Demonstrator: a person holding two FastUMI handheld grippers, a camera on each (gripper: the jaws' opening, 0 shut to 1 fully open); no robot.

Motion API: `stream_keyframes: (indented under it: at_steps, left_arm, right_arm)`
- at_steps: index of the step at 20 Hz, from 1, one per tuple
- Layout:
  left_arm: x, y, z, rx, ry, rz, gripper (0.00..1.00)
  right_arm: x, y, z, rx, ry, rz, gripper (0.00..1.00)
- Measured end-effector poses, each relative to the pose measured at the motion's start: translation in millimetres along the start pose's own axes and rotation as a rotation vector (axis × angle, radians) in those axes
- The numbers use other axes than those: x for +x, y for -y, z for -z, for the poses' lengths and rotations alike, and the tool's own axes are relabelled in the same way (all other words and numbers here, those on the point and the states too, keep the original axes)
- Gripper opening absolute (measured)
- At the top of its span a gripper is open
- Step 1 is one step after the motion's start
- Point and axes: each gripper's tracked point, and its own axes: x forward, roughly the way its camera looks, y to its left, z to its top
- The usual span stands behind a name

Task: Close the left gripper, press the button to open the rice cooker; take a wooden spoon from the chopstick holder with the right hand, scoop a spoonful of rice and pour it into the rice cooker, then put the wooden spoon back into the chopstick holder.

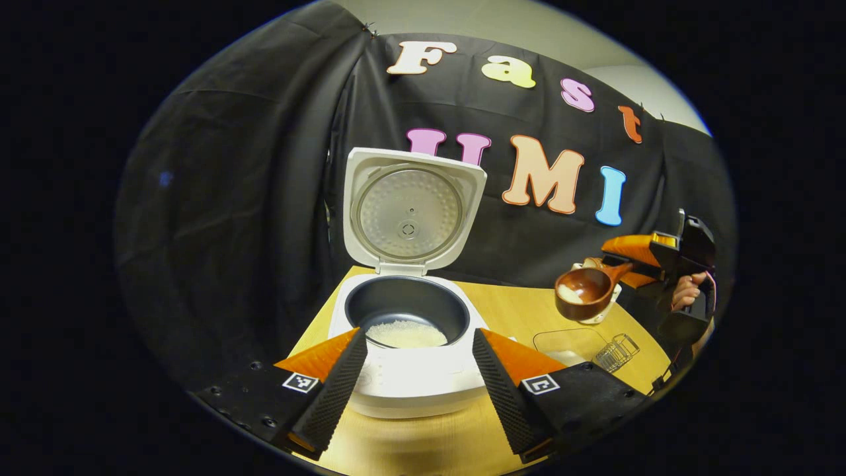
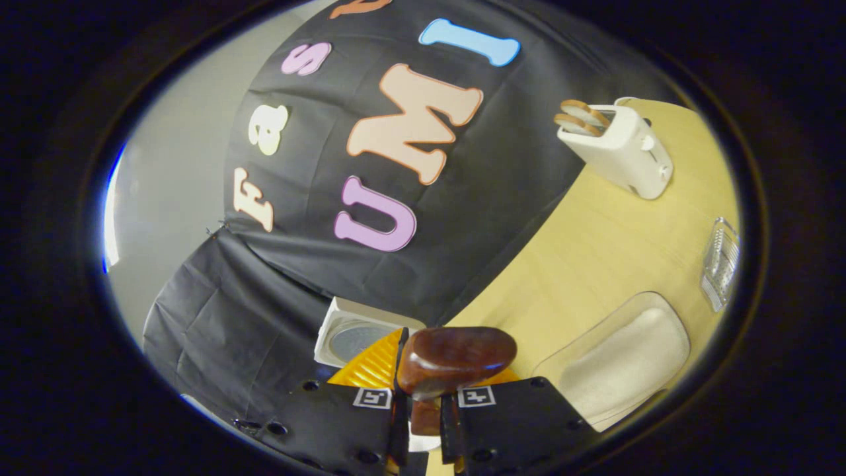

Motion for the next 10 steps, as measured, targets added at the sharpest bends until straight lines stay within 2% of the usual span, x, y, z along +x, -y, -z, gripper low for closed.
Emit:
stream_keyframes:
  at_steps: [6,10]
  left_arm:
    - [-5.5,-19.2,5.7,-0.012,-0.009,-0.016,0.95]
    - [-10.1,-34.3,6.4,-0.031,-0.01,-0.041,0.95]
  right_arm:
    - [60.1,-61.4,32.7,-0.096,-0.032,-0.057,0.2]
    - [95.4,-79.8,67.6,-0.312,-0.05,-0.028,0.2]
